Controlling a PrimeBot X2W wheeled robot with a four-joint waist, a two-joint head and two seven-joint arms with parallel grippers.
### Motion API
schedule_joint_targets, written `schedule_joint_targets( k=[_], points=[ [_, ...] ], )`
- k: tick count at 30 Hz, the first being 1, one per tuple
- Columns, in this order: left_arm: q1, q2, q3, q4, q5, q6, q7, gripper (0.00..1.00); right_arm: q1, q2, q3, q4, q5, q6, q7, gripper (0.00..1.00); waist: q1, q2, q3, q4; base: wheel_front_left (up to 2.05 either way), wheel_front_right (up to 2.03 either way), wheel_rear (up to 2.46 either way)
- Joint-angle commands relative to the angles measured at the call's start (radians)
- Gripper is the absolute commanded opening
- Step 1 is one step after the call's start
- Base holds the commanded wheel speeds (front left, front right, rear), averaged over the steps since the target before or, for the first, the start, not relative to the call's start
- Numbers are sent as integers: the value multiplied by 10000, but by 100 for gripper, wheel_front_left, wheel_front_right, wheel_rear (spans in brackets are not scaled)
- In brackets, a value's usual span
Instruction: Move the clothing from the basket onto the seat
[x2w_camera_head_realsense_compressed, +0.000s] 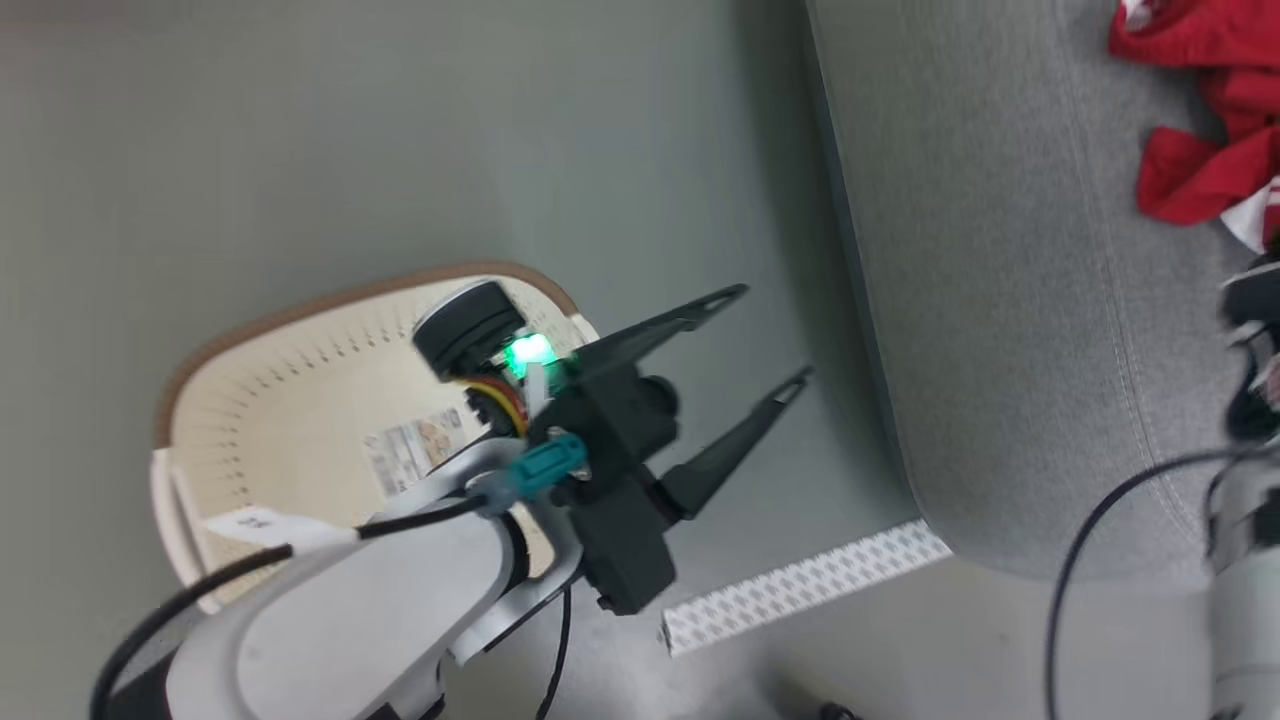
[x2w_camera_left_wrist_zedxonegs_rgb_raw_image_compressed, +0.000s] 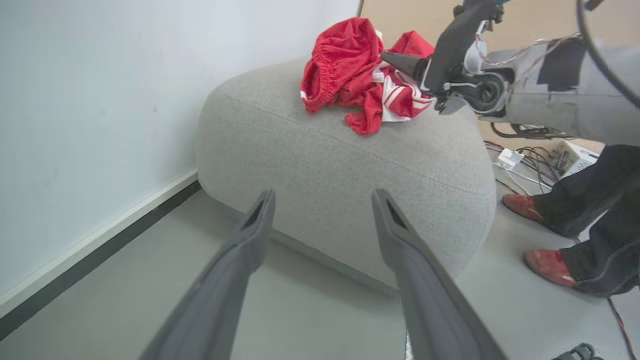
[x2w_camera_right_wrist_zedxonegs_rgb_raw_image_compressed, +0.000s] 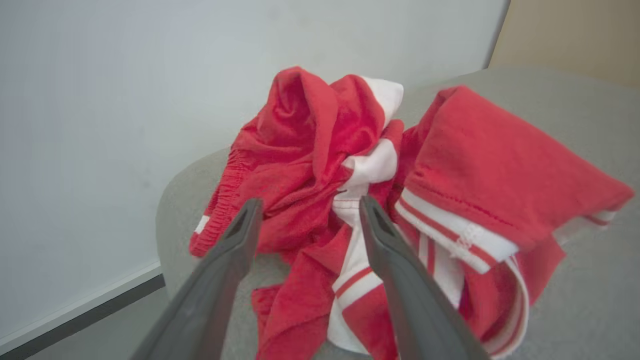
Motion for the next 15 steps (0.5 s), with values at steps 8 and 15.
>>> schedule_joint_targets(
  k=[8,15],
  points=[
    [1655,130,804,827,-873,932,-1291,100,2529,1004,1358,-2303,-543,0,714,100,2,1,-2566,1613,0,0,0],
    [3044,226,1651,1417,-1495,1989,-2241,100,4125,890,3080,-3638,-95,-1,899,100,2,1,-3766,2548,0,0,0]
  ],
)
